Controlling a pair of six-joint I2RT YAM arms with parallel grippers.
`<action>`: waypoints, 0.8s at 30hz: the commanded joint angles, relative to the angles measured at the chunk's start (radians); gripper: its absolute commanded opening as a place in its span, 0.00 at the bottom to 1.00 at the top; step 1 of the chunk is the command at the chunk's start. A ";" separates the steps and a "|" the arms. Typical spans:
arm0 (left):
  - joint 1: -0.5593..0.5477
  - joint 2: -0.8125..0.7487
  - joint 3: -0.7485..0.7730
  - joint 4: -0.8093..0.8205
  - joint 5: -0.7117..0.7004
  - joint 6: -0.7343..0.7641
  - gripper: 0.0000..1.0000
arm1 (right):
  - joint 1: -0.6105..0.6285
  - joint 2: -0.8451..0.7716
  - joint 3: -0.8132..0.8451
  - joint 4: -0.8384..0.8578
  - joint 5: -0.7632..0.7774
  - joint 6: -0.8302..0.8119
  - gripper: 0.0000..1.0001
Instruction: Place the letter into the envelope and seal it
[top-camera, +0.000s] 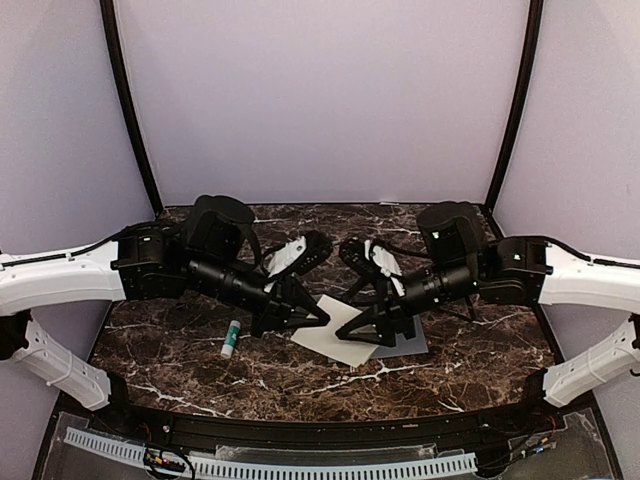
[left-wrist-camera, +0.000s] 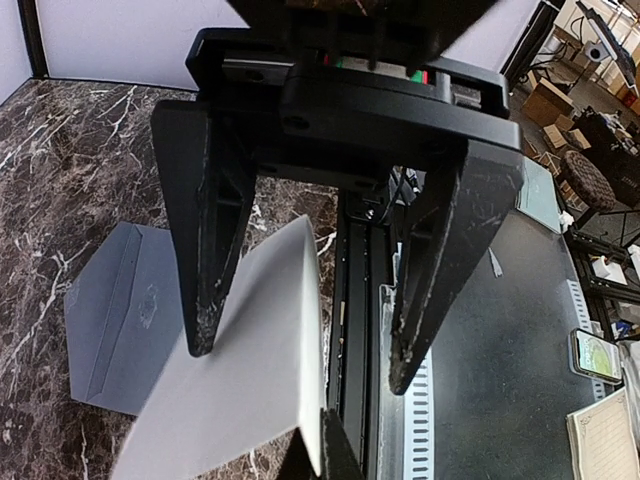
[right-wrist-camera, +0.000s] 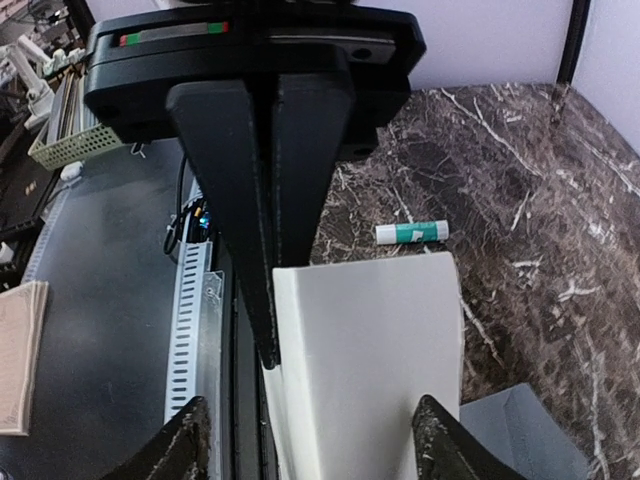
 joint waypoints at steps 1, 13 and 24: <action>-0.006 -0.007 0.029 -0.017 0.031 0.038 0.00 | 0.013 0.013 0.035 0.001 -0.034 -0.013 0.57; -0.006 -0.015 0.024 -0.023 -0.023 0.040 0.00 | 0.018 0.016 0.027 0.004 -0.018 0.000 0.00; -0.006 -0.090 -0.046 0.079 -0.252 -0.073 0.74 | 0.006 -0.145 -0.093 0.151 0.231 0.199 0.00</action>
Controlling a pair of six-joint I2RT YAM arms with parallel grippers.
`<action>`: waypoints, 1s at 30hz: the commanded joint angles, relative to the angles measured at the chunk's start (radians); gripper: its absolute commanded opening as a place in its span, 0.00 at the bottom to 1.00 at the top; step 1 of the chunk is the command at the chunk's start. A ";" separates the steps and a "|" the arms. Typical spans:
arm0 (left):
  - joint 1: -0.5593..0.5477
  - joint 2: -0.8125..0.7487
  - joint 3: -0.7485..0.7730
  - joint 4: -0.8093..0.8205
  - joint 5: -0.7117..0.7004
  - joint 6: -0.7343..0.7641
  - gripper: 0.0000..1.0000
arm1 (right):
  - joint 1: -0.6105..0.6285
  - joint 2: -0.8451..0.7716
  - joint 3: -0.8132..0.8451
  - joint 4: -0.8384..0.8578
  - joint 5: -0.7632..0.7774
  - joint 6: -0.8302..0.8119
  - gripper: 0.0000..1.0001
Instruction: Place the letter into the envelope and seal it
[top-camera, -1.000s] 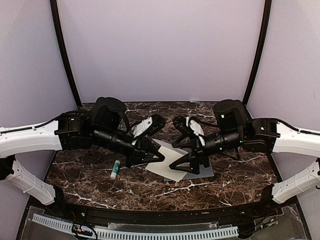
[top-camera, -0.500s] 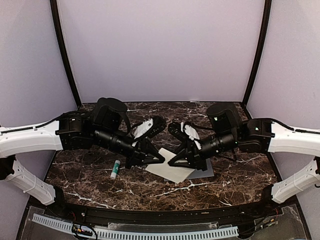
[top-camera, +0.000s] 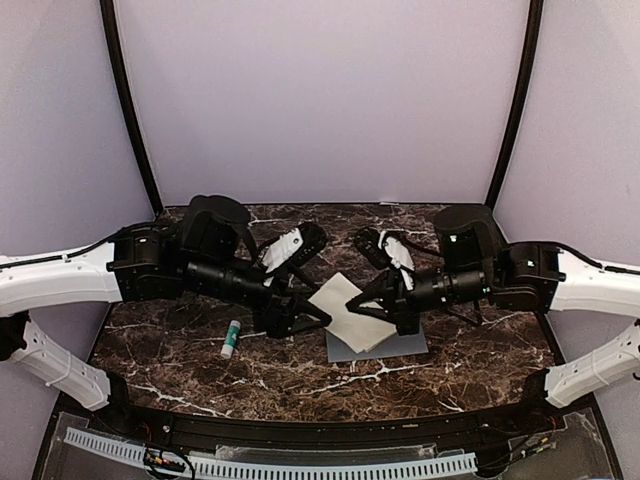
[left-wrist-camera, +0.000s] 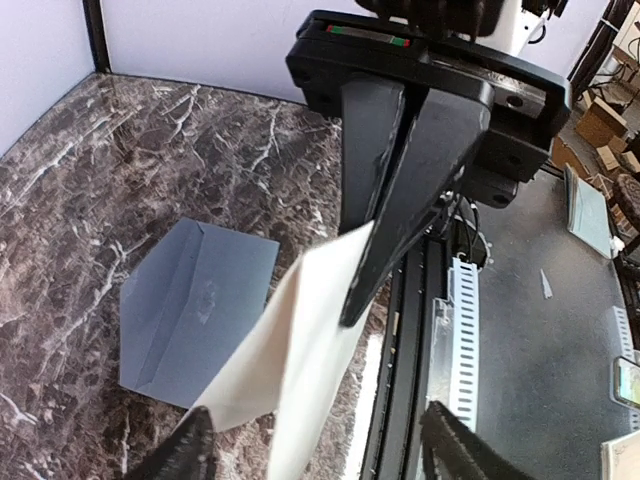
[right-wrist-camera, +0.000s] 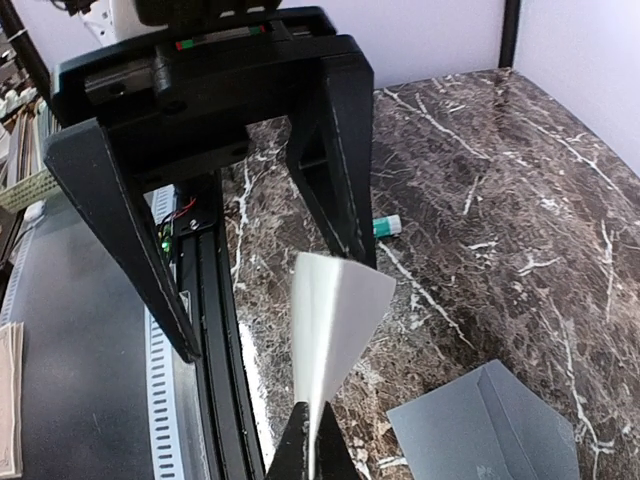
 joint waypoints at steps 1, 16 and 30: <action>-0.006 -0.112 -0.057 0.112 -0.123 -0.068 0.80 | -0.008 -0.132 -0.081 0.161 0.115 0.145 0.00; -0.004 -0.137 -0.277 0.726 0.019 -0.262 0.83 | -0.025 -0.238 -0.288 0.812 0.088 0.481 0.00; -0.004 -0.009 -0.255 1.021 0.091 -0.352 0.42 | -0.024 -0.212 -0.345 0.974 0.107 0.550 0.00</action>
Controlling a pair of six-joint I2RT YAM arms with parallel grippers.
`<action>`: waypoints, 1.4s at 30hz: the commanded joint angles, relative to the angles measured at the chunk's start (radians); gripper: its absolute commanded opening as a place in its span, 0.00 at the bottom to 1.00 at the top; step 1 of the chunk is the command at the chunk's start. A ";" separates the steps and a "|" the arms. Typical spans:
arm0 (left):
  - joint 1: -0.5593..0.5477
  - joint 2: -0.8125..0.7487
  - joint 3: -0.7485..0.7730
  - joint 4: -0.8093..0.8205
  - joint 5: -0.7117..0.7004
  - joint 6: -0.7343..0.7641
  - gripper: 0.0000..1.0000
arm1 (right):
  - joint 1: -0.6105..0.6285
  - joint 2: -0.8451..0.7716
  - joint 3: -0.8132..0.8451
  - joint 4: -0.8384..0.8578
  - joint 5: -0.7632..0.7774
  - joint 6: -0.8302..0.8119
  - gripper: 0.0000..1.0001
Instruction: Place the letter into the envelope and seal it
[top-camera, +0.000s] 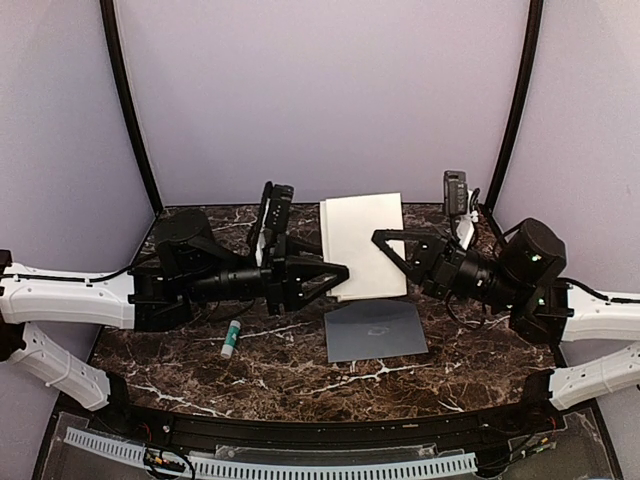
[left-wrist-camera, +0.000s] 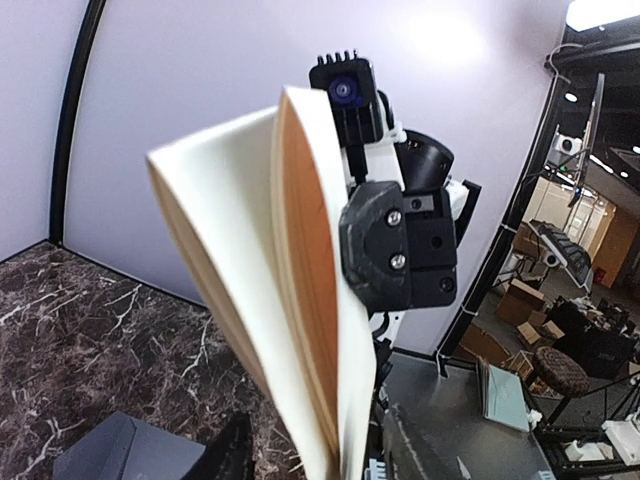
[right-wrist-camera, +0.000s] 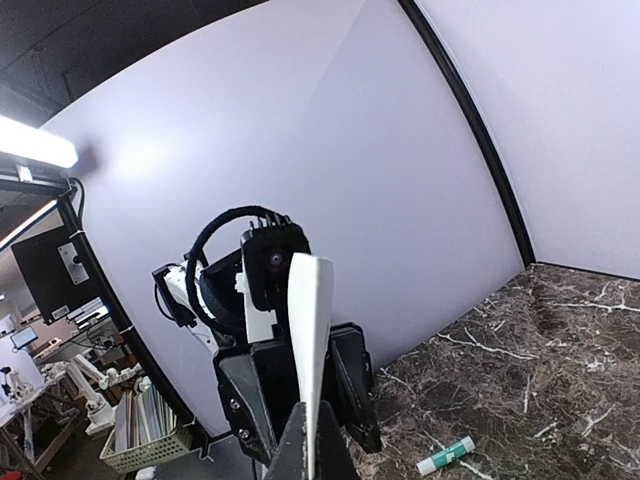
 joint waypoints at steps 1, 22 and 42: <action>-0.004 0.014 0.023 0.156 0.026 -0.035 0.35 | -0.005 -0.001 -0.028 0.095 0.007 0.030 0.00; -0.003 -0.157 -0.142 -0.121 -0.235 0.002 0.00 | -0.137 -0.047 0.183 -0.798 0.338 -0.274 0.90; -0.010 -0.130 -0.289 -0.312 -0.298 -0.148 0.00 | -0.516 0.951 0.915 -1.450 -0.018 -0.960 0.92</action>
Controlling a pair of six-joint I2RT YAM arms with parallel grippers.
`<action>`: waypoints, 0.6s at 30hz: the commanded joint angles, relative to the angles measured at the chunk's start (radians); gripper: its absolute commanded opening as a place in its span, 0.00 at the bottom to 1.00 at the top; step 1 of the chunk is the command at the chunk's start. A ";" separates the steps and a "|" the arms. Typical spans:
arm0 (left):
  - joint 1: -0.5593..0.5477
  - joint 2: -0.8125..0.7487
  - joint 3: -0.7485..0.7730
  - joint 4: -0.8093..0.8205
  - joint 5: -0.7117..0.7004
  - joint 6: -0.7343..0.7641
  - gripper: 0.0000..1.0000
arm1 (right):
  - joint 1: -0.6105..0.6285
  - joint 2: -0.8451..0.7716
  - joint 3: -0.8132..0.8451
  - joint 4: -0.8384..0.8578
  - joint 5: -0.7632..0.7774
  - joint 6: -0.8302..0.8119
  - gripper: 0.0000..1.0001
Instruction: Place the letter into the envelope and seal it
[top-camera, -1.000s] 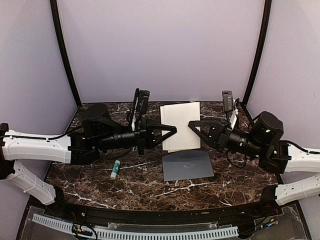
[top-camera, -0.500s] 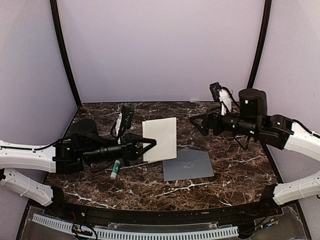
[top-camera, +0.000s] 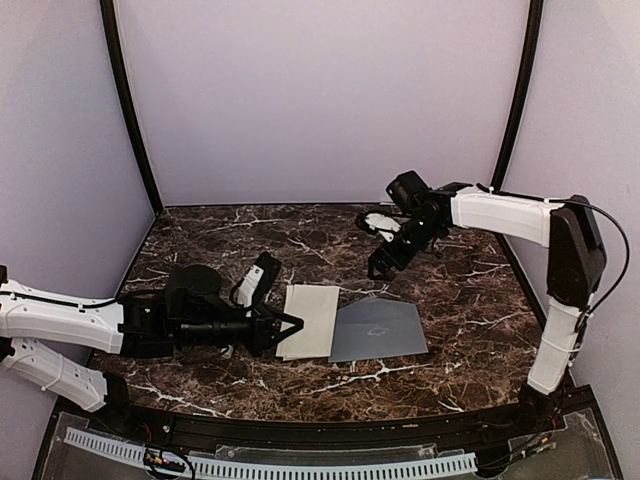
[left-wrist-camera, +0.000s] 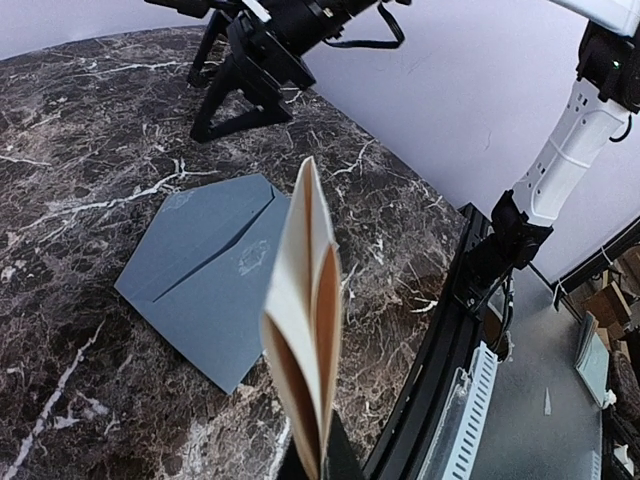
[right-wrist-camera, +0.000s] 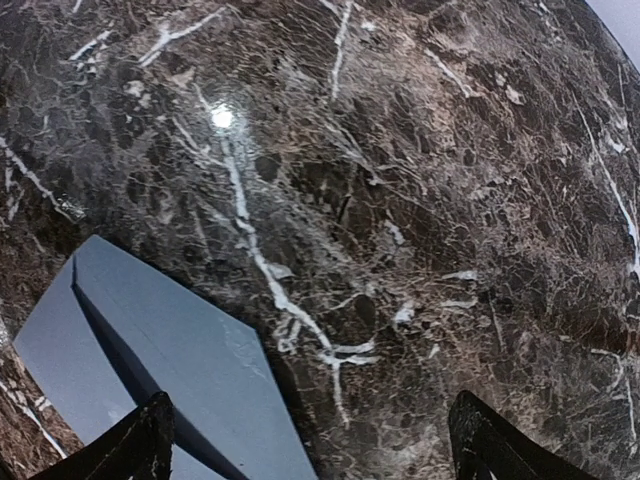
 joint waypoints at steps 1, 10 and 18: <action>-0.006 -0.014 -0.022 -0.013 -0.006 0.000 0.00 | -0.044 0.119 0.163 -0.195 -0.052 -0.150 0.91; -0.006 -0.022 -0.017 -0.048 0.000 0.030 0.00 | -0.064 0.216 0.176 -0.244 -0.124 -0.175 0.78; -0.006 -0.033 -0.027 -0.049 0.004 0.036 0.00 | -0.064 0.245 0.150 -0.244 -0.192 -0.174 0.73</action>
